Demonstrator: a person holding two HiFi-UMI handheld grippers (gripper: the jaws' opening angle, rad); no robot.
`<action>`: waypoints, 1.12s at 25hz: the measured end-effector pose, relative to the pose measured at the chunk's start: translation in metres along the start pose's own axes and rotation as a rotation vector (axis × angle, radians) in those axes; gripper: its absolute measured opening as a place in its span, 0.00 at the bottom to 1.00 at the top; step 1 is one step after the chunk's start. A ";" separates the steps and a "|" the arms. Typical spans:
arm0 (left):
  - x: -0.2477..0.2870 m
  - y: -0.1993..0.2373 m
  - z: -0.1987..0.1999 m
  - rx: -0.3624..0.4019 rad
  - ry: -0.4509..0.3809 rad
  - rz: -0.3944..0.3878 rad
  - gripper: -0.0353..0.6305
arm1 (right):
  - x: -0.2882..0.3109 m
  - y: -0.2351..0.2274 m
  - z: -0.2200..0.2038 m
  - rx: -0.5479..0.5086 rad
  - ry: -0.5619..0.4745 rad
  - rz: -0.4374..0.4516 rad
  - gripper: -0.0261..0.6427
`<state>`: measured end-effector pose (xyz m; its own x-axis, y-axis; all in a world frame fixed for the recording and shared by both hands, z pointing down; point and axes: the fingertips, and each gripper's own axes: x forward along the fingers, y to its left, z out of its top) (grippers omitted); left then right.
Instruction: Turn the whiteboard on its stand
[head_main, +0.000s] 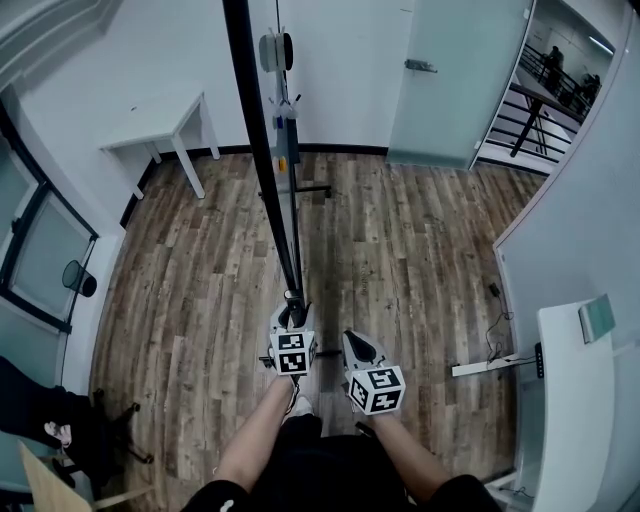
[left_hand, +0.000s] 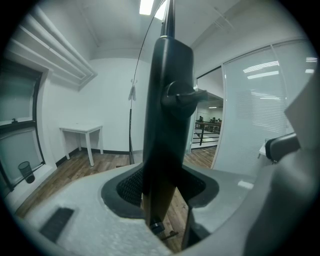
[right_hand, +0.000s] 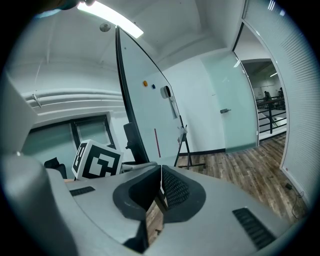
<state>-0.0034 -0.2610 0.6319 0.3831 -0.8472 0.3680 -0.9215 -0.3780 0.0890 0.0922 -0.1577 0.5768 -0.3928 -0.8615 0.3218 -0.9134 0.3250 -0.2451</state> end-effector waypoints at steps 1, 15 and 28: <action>-0.002 -0.001 -0.003 0.001 0.002 0.002 0.34 | -0.003 0.000 -0.001 -0.001 0.000 0.002 0.06; -0.039 -0.030 -0.017 -0.005 -0.002 0.018 0.34 | -0.046 0.000 -0.014 -0.011 0.002 0.017 0.06; -0.078 -0.065 -0.034 -0.018 -0.030 0.047 0.34 | -0.096 -0.002 -0.037 -0.022 0.008 0.052 0.06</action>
<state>0.0240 -0.1575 0.6290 0.3411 -0.8747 0.3444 -0.9394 -0.3310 0.0895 0.1276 -0.0612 0.5798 -0.4404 -0.8401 0.3166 -0.8939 0.3775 -0.2418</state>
